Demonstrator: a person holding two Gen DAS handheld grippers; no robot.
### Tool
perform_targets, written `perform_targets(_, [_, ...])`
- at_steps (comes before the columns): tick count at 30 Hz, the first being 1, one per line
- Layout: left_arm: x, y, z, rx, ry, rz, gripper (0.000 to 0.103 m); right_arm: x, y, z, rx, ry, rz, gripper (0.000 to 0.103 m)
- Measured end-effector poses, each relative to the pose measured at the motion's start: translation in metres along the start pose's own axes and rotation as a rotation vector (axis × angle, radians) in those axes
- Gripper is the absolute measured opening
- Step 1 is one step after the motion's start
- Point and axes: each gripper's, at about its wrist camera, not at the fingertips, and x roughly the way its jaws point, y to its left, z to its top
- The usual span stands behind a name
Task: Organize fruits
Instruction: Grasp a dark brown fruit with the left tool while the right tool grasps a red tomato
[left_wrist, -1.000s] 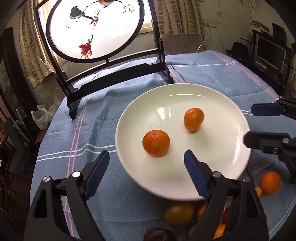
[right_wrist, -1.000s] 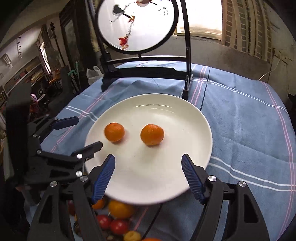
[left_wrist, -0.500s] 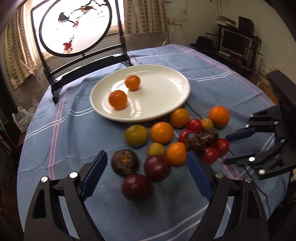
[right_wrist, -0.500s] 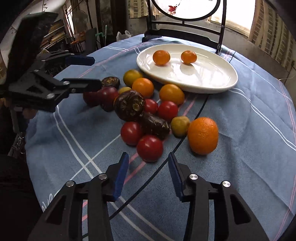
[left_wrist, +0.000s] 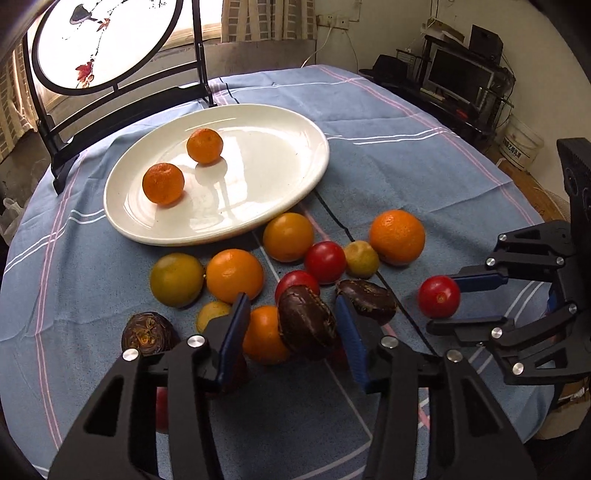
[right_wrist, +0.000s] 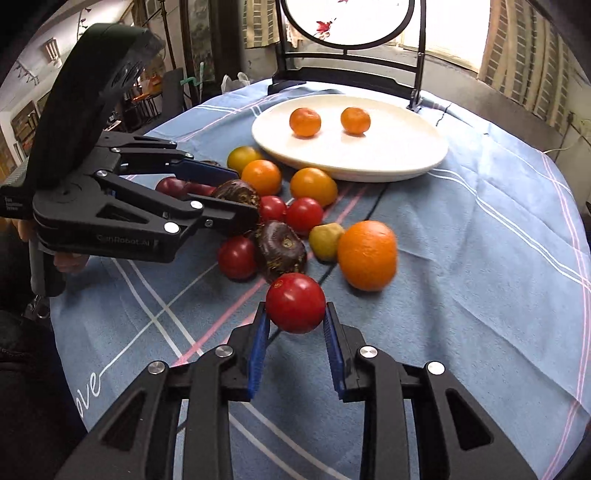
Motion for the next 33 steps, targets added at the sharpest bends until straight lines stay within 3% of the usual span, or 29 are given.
perform_targets(2, [-0.008, -0.004, 0.000, 0.015, -0.020, -0.016, 0.024, -0.003, -0.002, -0.001, 0.009, -0.012, -0.008, 0.029])
perform_targets(4, [-0.016, -0.003, 0.002, 0.014, -0.028, -0.029, 0.024, -0.007, -0.005, 0.001, 0.018, -0.030, -0.009, 0.029])
perform_targets(9, [-0.037, 0.015, 0.006, -0.016, -0.080, -0.020, 0.024, -0.019, -0.004, 0.009, 0.009, -0.072, -0.009, 0.029])
perform_targets(14, [-0.031, 0.020, -0.001, -0.026, -0.033, -0.051, 0.027, -0.018, 0.001, 0.011, -0.006, -0.069, -0.004, 0.029])
perform_targets(18, [-0.028, 0.015, -0.008, -0.013, -0.041, -0.060, 0.030, -0.014, 0.002, 0.010, 0.000, -0.063, 0.000, 0.029])
perform_targets(25, [-0.018, 0.003, -0.022, 0.040, -0.024, -0.015, 0.033, -0.012, 0.003, 0.009, 0.000, -0.059, 0.014, 0.029])
perform_targets(30, [-0.041, 0.004, -0.034, 0.046, -0.049, -0.031, 0.034, -0.010, 0.003, 0.006, 0.005, -0.055, 0.022, 0.029])
perform_targets(33, [-0.065, 0.023, -0.048, 0.004, -0.083, -0.027, 0.043, -0.014, 0.005, 0.002, 0.003, -0.061, 0.031, 0.029])
